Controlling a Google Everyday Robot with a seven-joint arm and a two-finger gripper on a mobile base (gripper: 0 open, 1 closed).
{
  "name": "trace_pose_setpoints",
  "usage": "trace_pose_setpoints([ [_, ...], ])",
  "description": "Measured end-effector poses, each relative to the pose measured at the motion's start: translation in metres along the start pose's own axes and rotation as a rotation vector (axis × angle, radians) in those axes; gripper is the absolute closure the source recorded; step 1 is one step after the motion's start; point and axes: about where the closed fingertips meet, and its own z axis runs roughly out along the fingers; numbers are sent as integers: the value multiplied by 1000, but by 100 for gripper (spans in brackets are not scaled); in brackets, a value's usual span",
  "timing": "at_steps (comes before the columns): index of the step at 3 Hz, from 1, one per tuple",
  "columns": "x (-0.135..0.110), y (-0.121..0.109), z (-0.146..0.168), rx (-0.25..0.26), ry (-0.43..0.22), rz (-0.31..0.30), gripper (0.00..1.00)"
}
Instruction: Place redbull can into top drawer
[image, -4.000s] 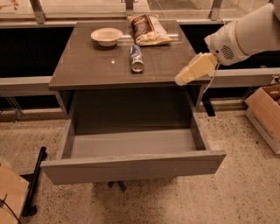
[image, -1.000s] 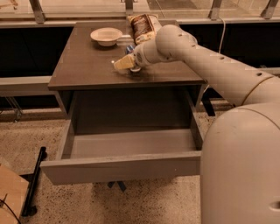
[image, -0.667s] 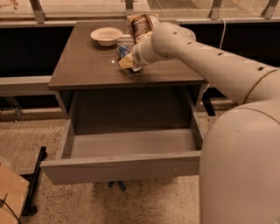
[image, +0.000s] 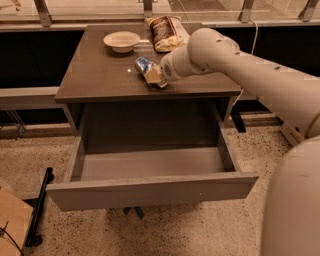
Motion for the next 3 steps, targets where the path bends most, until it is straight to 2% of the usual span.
trace_pose_setpoints([
  [1,16,12,-33,-172,-78,59,100],
  [2,22,37,-89,-381,-191,63,100],
  [3,27,67,-140,-536,-257,-64,100],
])
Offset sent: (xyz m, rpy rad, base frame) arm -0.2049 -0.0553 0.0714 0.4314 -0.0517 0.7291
